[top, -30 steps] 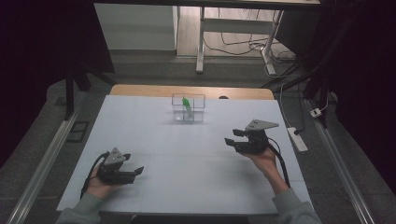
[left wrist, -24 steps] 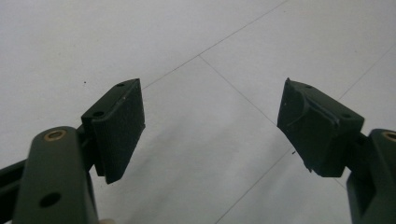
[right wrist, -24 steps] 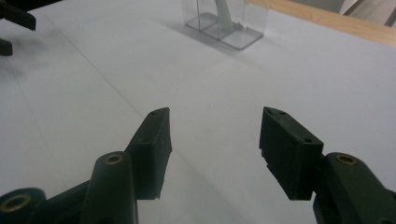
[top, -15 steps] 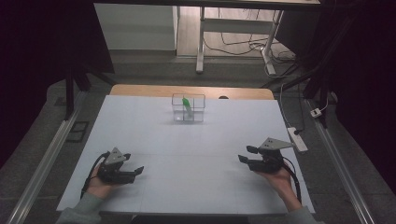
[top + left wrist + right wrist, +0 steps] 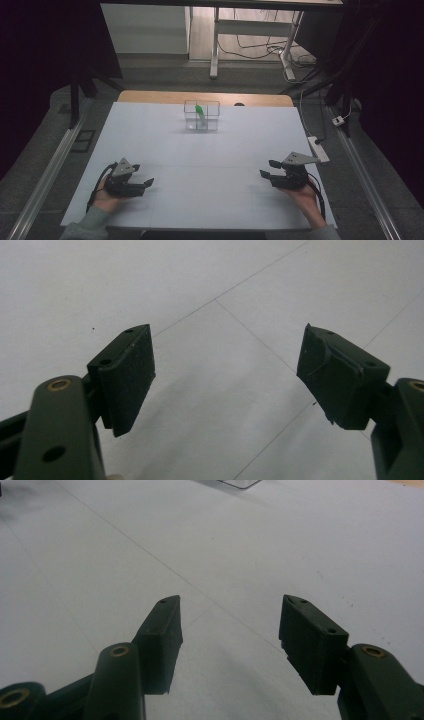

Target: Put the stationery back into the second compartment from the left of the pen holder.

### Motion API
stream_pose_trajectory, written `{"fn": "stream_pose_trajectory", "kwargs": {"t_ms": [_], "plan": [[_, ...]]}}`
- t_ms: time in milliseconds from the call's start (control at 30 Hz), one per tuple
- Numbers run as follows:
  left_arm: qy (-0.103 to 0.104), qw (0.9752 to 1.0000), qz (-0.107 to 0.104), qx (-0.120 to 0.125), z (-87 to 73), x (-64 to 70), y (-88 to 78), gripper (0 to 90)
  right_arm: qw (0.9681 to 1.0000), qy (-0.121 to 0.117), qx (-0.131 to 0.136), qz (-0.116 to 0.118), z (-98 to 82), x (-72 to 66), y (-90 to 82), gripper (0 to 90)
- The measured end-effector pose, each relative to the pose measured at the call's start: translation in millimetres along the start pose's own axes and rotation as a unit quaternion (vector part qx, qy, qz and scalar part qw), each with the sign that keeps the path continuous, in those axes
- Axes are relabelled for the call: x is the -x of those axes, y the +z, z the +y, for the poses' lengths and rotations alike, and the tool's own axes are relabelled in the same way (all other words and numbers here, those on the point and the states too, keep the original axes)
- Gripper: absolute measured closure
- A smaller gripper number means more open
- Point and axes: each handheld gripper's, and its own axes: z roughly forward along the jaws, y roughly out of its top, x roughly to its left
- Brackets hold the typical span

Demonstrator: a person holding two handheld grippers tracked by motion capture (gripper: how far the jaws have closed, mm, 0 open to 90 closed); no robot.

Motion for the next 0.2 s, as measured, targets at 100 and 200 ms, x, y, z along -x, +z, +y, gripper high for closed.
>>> {"fn": "stream_pose_trajectory", "kwargs": {"t_ms": [100,200], "plan": [[0.000,1.0000,0.000,0.000,0.0,0.1,0.2,22.9,1.0000,-0.006,-0.001,-0.005,-0.1,-1.1,-0.1,41.2],[0.000,1.0000,0.002,0.000,0.1,-0.4,0.3,22.9,1.0000,-0.006,-0.002,-0.006,0.4,-1.4,-1.1,40.3]]}}
